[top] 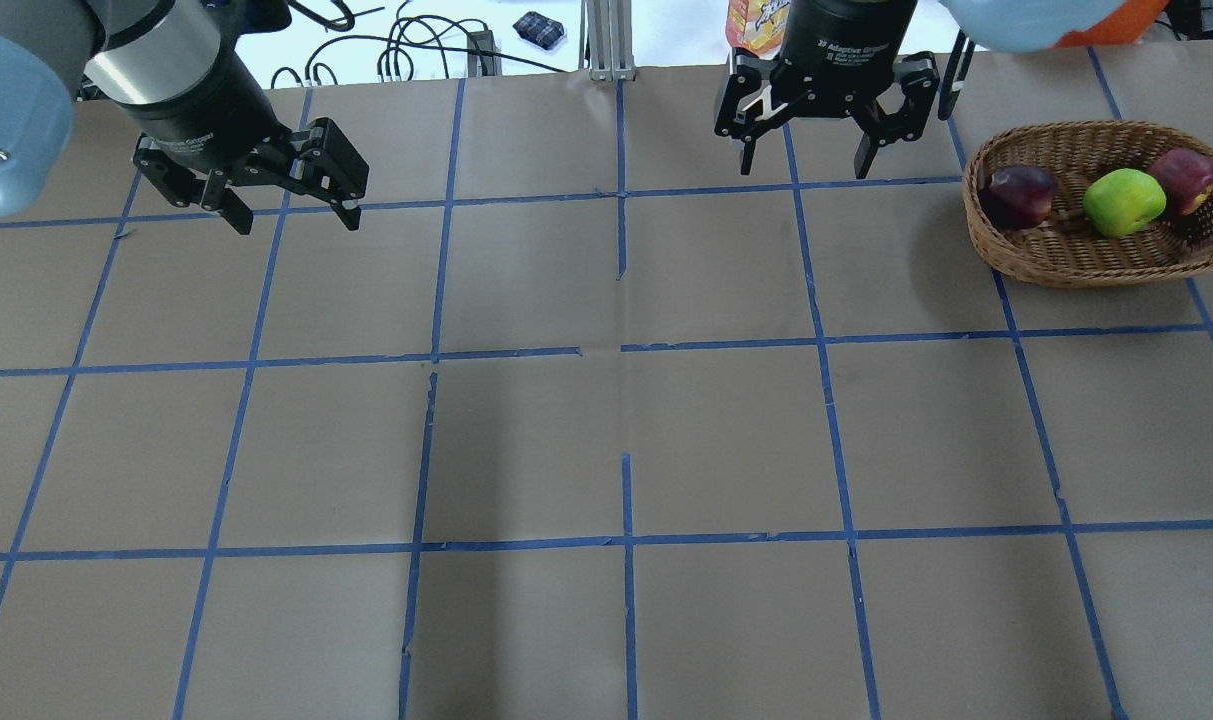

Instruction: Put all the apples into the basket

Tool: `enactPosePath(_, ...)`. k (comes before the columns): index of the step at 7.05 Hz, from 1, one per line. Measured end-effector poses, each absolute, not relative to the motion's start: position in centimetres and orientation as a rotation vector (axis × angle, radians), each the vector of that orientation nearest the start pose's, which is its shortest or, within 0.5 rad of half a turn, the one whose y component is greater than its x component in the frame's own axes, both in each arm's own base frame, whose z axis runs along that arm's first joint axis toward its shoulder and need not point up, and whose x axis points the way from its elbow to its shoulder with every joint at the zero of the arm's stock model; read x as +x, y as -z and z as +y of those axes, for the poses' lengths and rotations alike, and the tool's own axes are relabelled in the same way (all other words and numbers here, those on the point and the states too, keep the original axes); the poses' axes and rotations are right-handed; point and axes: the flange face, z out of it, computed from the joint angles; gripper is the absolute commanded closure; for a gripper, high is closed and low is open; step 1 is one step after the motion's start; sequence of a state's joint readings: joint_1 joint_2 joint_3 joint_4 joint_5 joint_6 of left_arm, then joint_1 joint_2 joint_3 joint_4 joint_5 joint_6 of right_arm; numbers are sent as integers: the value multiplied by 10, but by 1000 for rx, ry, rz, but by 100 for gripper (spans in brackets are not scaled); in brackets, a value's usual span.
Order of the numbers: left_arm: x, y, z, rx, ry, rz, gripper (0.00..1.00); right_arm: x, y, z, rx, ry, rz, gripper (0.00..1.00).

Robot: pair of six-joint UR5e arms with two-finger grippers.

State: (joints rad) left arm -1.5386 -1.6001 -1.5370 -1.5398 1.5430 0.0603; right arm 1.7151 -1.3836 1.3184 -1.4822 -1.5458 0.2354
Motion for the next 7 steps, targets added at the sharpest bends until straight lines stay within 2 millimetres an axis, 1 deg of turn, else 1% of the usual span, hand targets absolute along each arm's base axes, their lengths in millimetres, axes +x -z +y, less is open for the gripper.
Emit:
enactPosePath(1, -120, -494, -511, 46, 58, 3167, 0, 213, -513, -531, 103, -25, 3120, 0)
enactPosePath(2, -120, -495, -510, 49, 60, 3166, 0, 205, -519, -520, 0, -26, 3129, 0)
enactPosePath(3, -120, -497, -508, 52, 64, 3164, 0, 190, -516, -518, -80, -37, 3136, 0)
enactPosePath(4, -120, -498, -507, 53, 61, 3164, 0, 178, -515, -520, -102, -17, 3132, 0)
enactPosePath(5, -120, -497, -507, 54, 56, 3164, 0, 173, -517, -521, -106, -1, 3130, 0)
enactPosePath(7, -120, -500, -506, 55, 65, 3163, 0, 172, -519, -519, -110, 12, 3129, 0)
